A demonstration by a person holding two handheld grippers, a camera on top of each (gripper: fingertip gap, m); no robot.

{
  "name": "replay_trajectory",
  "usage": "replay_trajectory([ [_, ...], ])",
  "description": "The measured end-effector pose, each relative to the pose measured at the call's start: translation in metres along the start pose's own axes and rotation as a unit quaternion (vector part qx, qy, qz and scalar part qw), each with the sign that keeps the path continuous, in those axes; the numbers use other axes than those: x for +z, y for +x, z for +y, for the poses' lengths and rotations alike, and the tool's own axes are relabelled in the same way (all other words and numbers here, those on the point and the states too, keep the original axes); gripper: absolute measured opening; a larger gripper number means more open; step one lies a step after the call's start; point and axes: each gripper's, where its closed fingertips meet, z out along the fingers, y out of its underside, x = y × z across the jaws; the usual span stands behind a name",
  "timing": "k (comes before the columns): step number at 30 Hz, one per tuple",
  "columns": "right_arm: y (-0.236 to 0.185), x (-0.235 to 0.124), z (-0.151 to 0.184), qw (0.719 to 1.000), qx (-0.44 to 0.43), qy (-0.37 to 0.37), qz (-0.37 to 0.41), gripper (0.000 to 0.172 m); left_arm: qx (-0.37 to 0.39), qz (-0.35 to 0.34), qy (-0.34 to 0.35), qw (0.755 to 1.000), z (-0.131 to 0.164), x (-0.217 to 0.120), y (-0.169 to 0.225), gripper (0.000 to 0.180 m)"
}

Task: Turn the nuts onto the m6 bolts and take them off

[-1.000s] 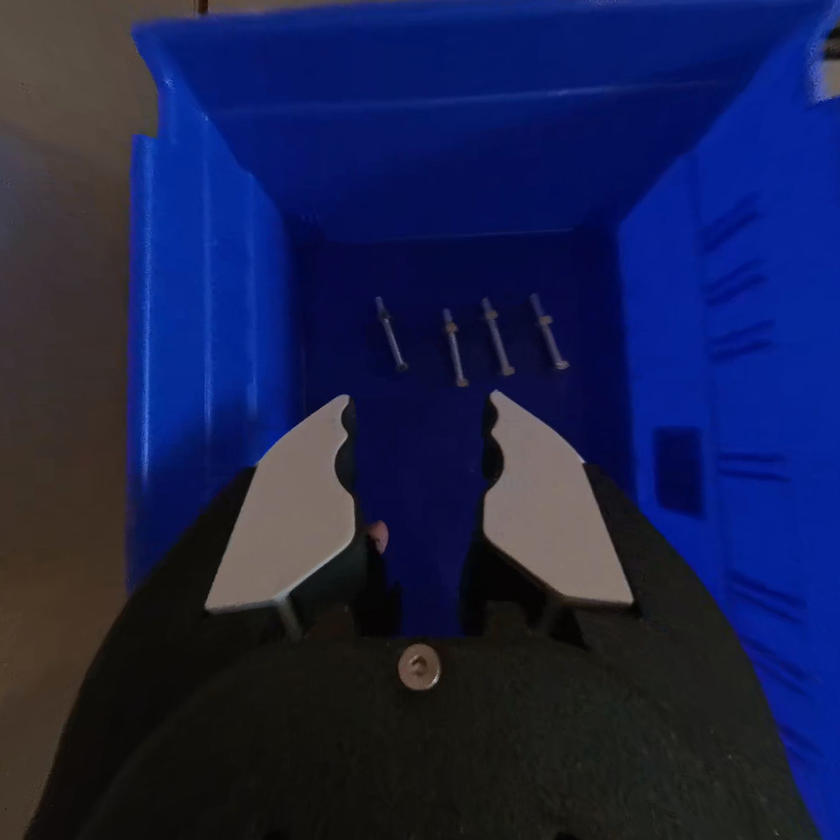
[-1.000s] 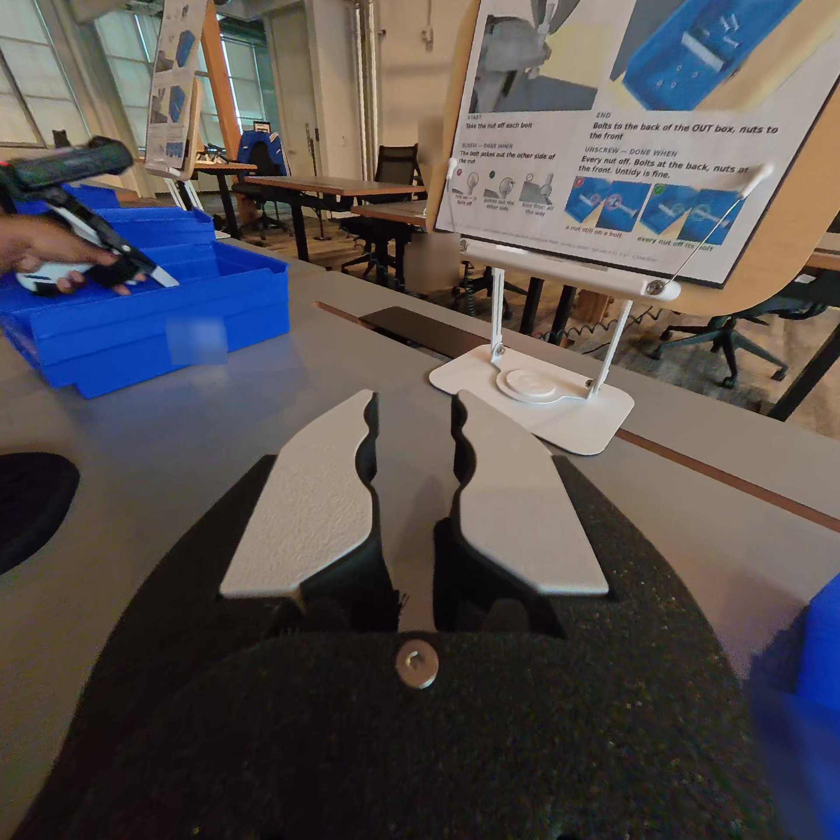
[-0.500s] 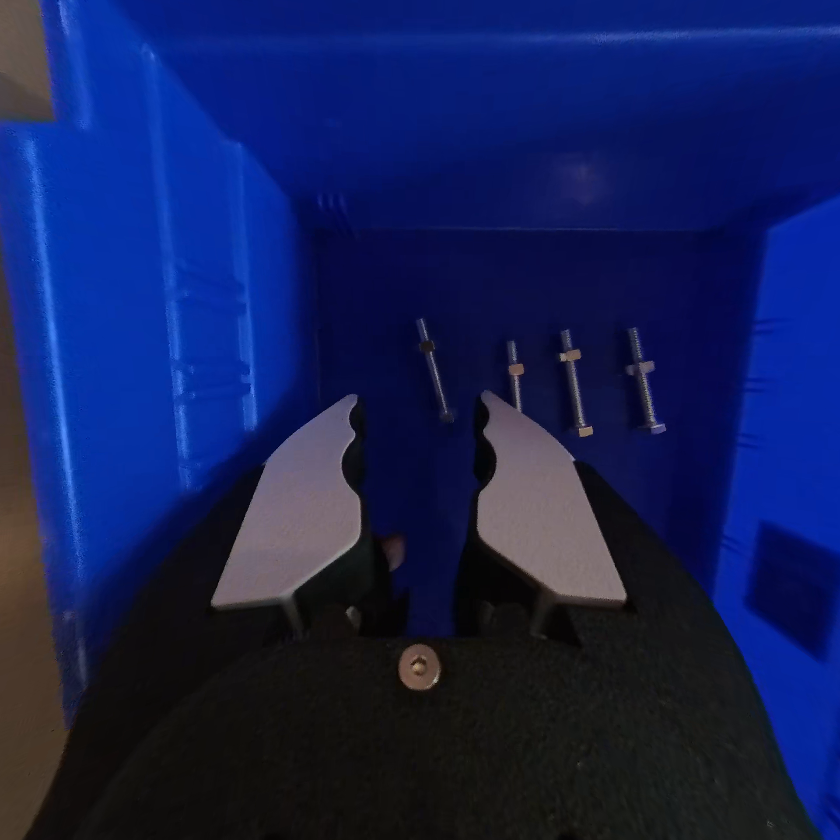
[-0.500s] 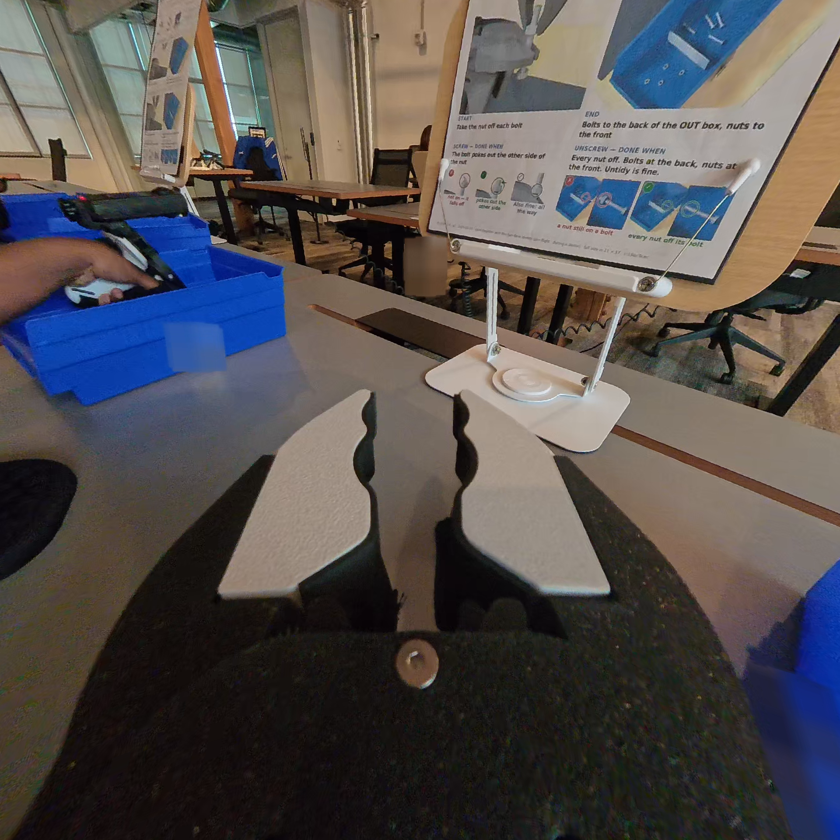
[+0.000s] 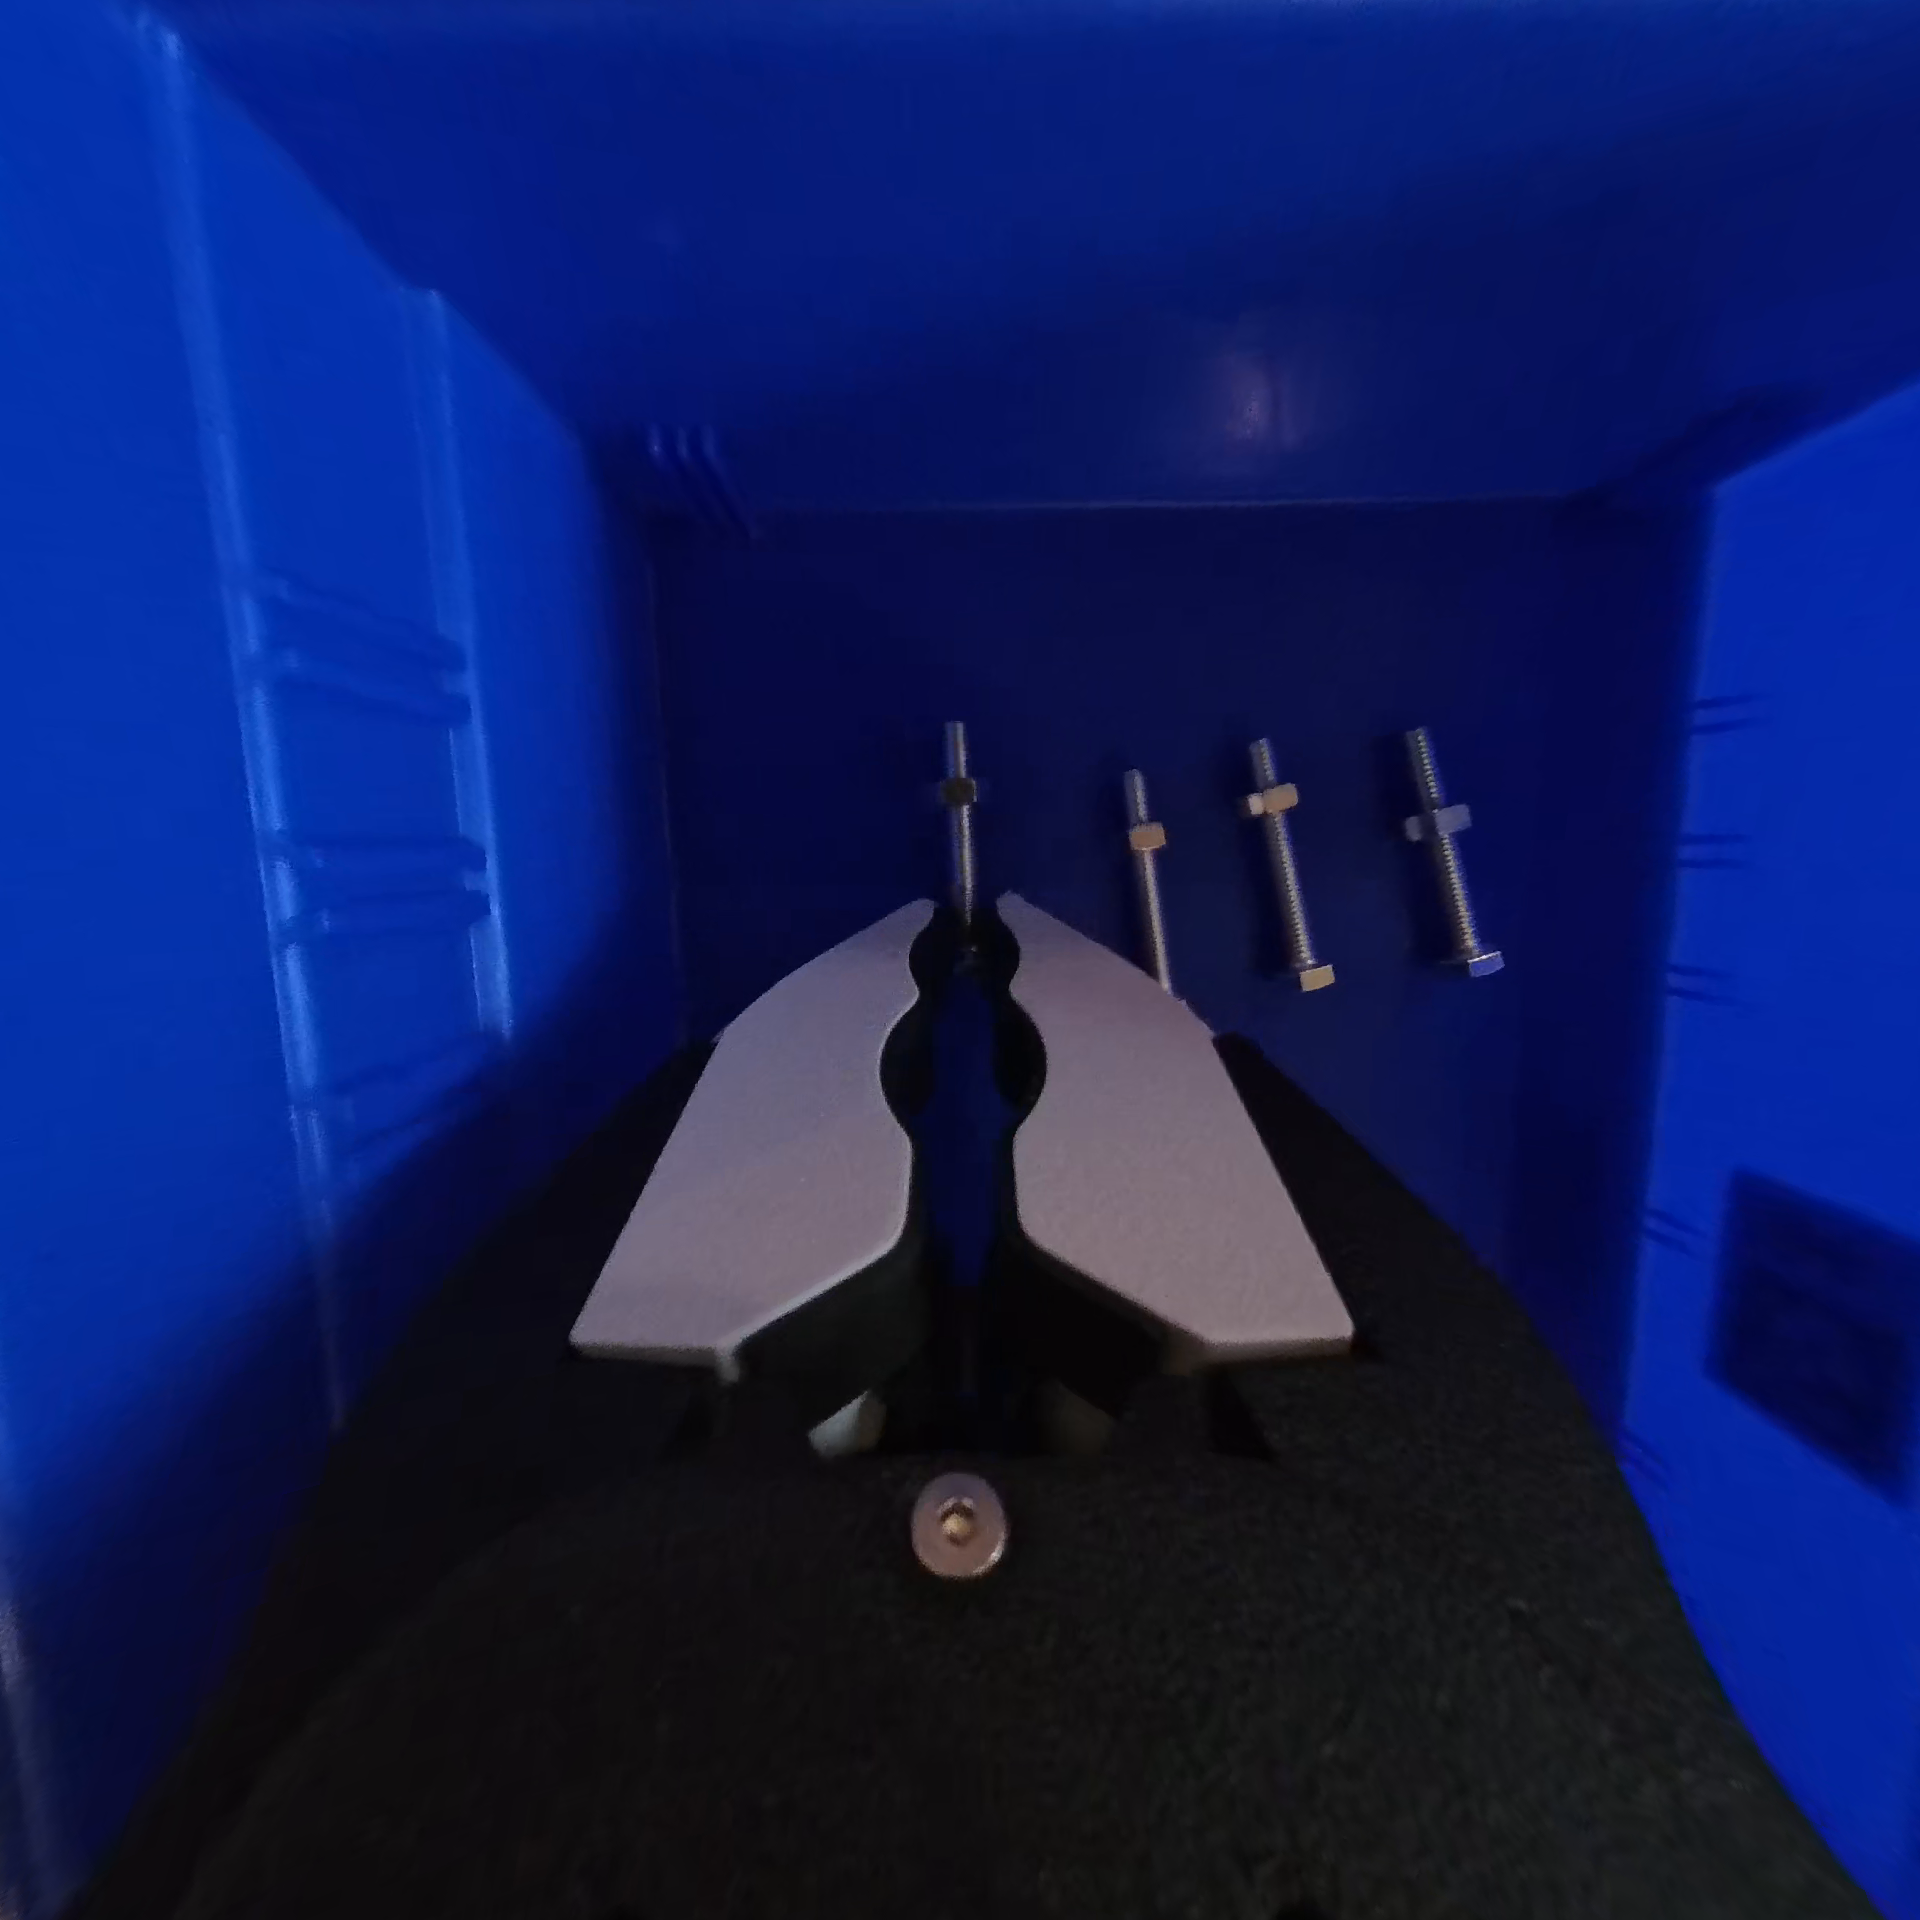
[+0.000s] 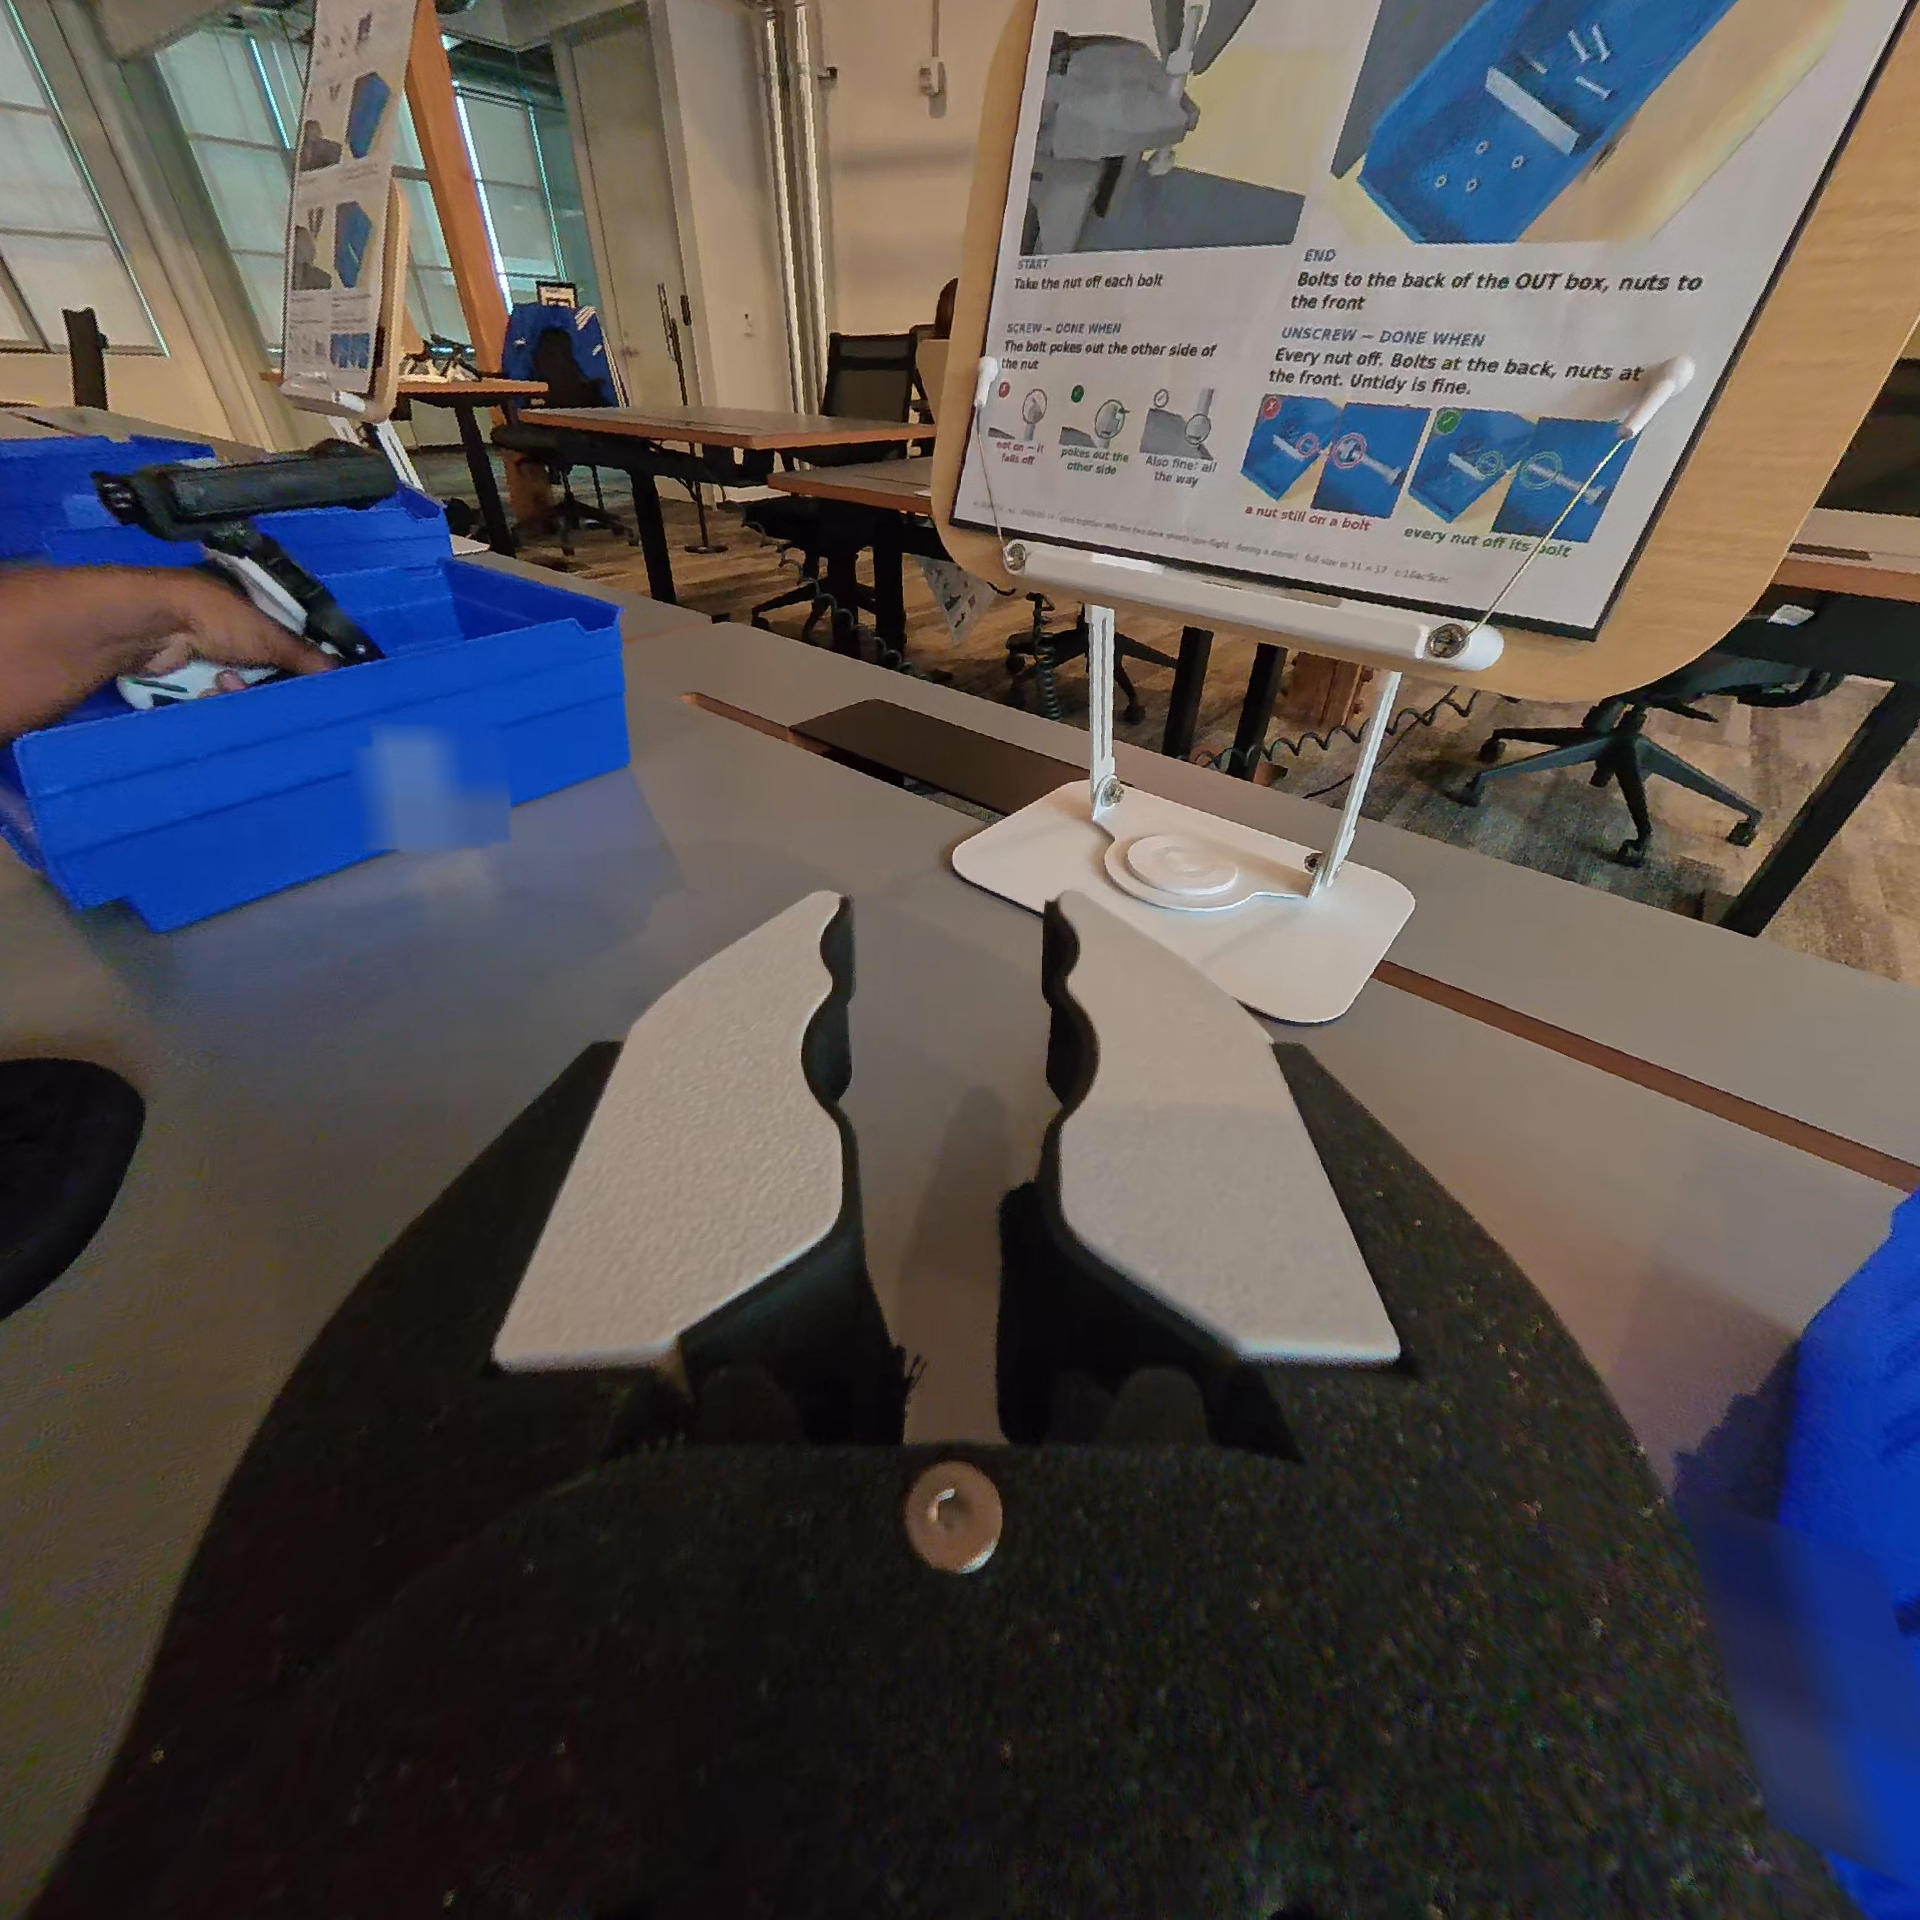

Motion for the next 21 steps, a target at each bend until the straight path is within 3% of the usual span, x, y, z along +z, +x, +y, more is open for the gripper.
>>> replay_trajectory([
  [4,-0.005,0.002,0.004,1.000,-0.004,-0.010,-0.013,0.033,0.013,-0.008,0.073,0.997,-0.008,-0.014,0.002,0.005],
  [9,-0.014,0.006,0.009,0.999,-0.014,-0.025,-0.030,0.033,0.035,0.037,0.249,0.967,-0.036,-0.068,0.035,0.005],
  [14,-0.023,0.009,0.012,0.998,-0.023,-0.037,-0.046,0.032,0.065,0.150,0.391,0.906,-0.046,-0.138,0.106,0.005],
  [21,-0.039,0.011,0.006,0.996,-0.027,-0.032,-0.076,0.031,0.124,0.340,0.474,0.803,-0.017,-0.216,0.229,0.005],
])
